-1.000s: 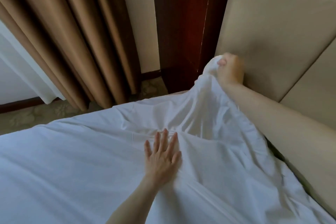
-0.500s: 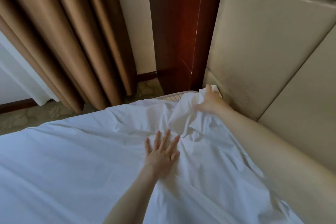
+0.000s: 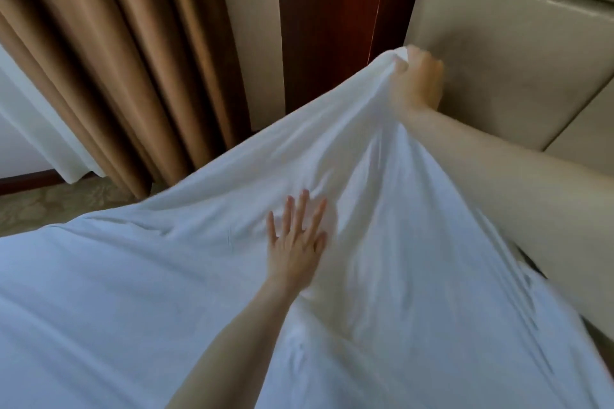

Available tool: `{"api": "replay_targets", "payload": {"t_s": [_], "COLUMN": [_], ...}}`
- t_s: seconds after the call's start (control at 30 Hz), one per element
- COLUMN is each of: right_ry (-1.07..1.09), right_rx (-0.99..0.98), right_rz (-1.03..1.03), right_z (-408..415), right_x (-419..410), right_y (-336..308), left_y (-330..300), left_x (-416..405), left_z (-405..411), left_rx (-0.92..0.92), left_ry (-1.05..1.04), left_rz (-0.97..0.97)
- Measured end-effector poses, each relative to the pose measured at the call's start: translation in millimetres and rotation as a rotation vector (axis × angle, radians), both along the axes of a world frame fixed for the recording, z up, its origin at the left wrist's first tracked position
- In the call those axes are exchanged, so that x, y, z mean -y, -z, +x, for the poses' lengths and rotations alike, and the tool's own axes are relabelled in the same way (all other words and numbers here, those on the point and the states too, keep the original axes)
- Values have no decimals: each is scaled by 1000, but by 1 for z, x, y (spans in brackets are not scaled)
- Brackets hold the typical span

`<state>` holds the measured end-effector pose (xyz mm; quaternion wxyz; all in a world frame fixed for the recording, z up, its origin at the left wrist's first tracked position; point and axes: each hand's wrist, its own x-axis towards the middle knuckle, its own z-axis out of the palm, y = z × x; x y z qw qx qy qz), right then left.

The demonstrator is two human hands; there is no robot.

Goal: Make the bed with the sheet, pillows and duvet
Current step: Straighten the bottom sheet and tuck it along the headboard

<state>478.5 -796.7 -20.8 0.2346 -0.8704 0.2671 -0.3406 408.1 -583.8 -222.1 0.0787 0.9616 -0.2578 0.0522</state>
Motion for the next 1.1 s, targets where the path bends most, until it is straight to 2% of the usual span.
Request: {"api": "replay_targets", "payload": {"t_s": [0.07,0.17,0.27,0.5,0.57,0.67,0.77,0.9,1.0,1.1], "right_ry": [3,-63,-226,-323,-328,-395,-400,-306,-233,-353], "right_rx": [-16,-132,-276,-822,-895,-927,-963,-945,-810,-819], "right_rz": [-16,11,64,65,98,210,209,162,76,-85], "right_z": [0,-7,-4,1,-3,-16,-31,-33,-59,-97], "right_x": [9,24,33,30,34,38,39,35,12,-7], "right_y": [4,48,96,164,183,208,221,224,214,199], "left_y": [0,10,24,39,44,48,50,49,41,19], "left_x": [1,5,10,16,17,17,18,17,13,-7], "left_z": [15,21,18,30,28,29,32,34,39,63], "left_rx": [-112,-270,-382,-322,-289,-255,-259,-296,-369,-367], "left_ry": [3,30,36,15,11,16,12,22,71,154], "left_rz": [74,182,157,92,74,63,62,40,29,29]}}
